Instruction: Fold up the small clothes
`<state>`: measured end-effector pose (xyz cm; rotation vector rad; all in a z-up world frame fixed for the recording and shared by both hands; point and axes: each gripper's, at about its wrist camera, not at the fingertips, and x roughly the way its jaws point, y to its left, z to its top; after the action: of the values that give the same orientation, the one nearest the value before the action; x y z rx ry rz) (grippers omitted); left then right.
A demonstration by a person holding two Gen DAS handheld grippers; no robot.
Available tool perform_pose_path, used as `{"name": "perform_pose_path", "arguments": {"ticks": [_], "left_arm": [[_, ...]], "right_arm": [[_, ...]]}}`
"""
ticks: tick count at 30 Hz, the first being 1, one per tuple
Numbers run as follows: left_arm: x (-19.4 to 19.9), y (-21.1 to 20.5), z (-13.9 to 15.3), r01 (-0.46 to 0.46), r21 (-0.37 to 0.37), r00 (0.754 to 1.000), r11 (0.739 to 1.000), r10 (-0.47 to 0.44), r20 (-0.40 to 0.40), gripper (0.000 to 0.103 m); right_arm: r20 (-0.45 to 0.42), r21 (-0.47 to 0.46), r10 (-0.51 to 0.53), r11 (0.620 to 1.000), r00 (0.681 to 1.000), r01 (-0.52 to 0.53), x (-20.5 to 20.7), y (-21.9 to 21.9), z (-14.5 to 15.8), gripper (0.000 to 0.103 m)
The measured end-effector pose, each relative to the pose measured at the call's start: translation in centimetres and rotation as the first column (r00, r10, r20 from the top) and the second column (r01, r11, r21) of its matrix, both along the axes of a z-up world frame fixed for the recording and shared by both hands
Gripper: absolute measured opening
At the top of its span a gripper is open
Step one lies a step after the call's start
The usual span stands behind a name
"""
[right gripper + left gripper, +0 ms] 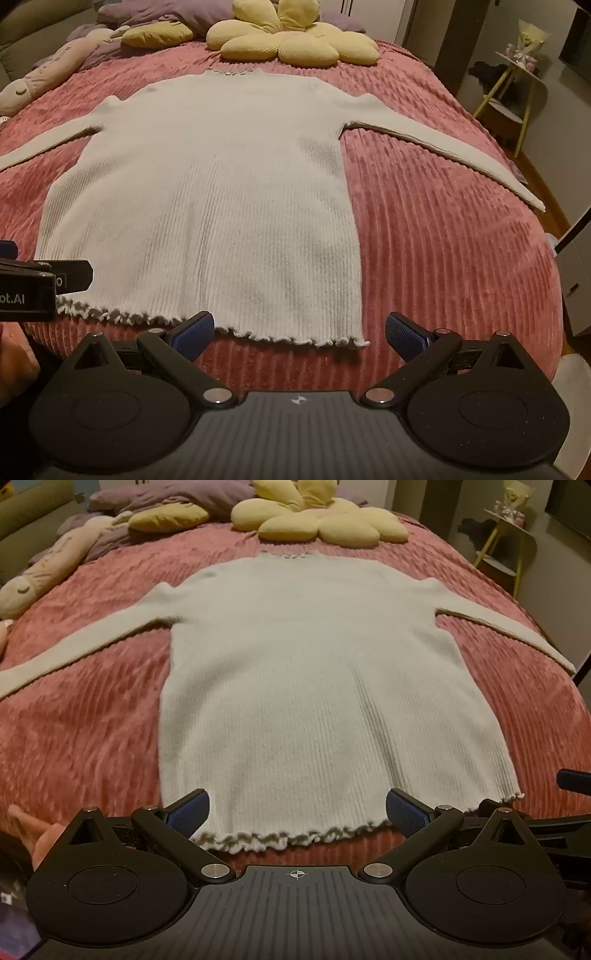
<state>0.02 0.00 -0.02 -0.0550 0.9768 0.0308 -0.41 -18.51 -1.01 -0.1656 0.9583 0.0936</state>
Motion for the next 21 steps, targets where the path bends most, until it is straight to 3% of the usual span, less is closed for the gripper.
{"name": "perform_pose_path", "arguments": {"ticks": [21], "left_arm": [[0.11,-0.30,-0.42,-0.002,-0.003,1.000,1.000,0.002,-0.010,0.103]], "right_arm": [[0.001,0.004,0.005,1.000,1.000,-0.005,0.12,0.01,0.02,0.099]]}}
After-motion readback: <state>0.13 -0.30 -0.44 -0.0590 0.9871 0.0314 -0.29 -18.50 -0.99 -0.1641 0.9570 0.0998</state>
